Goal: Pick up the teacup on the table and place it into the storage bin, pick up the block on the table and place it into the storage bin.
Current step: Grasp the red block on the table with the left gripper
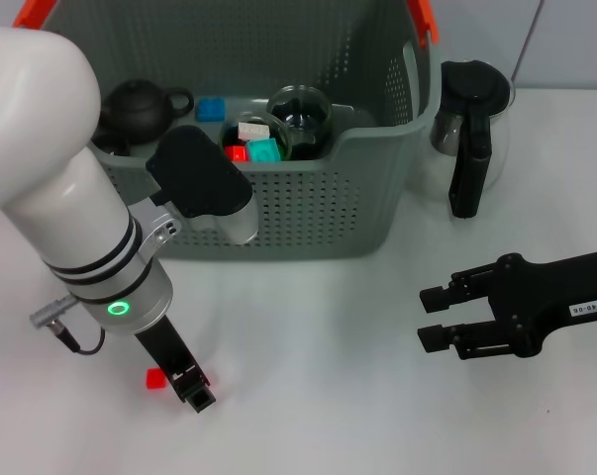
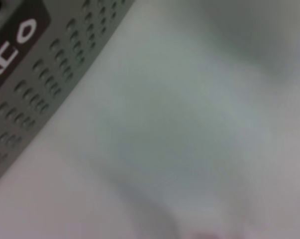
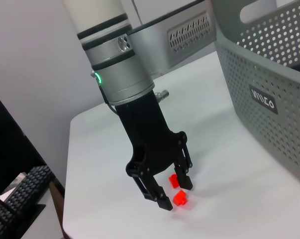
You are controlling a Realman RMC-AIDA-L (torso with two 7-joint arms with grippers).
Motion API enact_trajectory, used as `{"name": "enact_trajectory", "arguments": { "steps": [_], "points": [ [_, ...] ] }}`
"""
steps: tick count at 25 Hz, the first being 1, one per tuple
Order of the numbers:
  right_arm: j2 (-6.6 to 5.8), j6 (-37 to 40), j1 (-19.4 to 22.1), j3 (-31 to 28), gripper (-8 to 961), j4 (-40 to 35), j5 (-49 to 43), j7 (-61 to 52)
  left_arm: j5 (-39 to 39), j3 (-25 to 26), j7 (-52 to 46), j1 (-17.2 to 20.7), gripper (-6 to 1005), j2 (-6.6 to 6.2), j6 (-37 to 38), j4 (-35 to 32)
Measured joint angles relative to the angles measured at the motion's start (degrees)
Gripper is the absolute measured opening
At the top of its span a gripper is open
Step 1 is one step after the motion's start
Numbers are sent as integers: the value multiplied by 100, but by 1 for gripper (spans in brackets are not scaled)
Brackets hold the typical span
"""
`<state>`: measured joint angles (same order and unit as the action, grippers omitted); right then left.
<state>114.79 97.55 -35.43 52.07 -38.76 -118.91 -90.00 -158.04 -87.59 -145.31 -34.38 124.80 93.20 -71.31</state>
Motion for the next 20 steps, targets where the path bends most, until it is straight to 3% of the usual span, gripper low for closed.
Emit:
{"name": "enact_trajectory", "arguments": {
  "steps": [10,20],
  "points": [
    [0,-8,9,4,562,0,0,0,10,-4,-5,-6,413,0,-12,35],
    [0,0,9,-4,563,0,0,0,25,16,-85,-21,197,0,28,43]
  ]
}}
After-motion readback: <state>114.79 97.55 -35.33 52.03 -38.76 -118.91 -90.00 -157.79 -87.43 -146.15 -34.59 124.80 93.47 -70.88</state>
